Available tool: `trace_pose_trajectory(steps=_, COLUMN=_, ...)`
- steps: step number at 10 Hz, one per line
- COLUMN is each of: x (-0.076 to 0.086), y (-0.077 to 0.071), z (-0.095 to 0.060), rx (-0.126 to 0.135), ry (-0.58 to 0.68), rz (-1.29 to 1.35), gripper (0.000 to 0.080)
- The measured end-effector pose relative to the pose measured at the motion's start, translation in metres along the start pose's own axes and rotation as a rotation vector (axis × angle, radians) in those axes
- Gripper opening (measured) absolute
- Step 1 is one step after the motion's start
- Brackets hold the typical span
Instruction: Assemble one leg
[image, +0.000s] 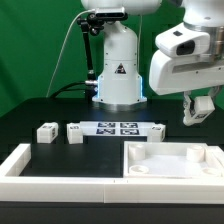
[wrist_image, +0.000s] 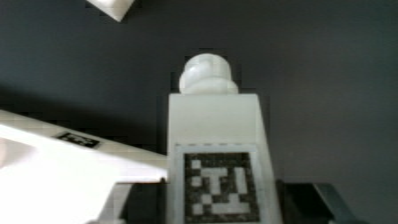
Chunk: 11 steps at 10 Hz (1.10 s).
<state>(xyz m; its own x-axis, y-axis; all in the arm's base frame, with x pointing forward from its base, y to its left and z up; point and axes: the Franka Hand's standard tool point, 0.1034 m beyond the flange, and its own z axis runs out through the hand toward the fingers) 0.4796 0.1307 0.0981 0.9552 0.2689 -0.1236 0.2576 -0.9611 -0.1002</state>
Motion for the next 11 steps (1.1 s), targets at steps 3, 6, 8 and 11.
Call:
trace_pose_trajectory(steps=3, x=0.019, y=0.026, z=-0.01, rx=-0.038, ry=0.239, rz=-0.092, gripper=0.0291)
trace_pose_trajectory(steps=6, x=0.034, y=0.041, z=-0.023, rx=-0.081, ry=0.421, rz=-0.099, gripper=0.0291)
trace_pose_trajectory(steps=8, x=0.035, y=0.041, z=-0.023, rx=-0.081, ry=0.42, rz=-0.101, gripper=0.0291)
trace_pose_trajectory(steps=11, x=0.072, y=0.042, z=-0.018, rx=-0.066, ry=0.432, rz=-0.114, gripper=0.0291)
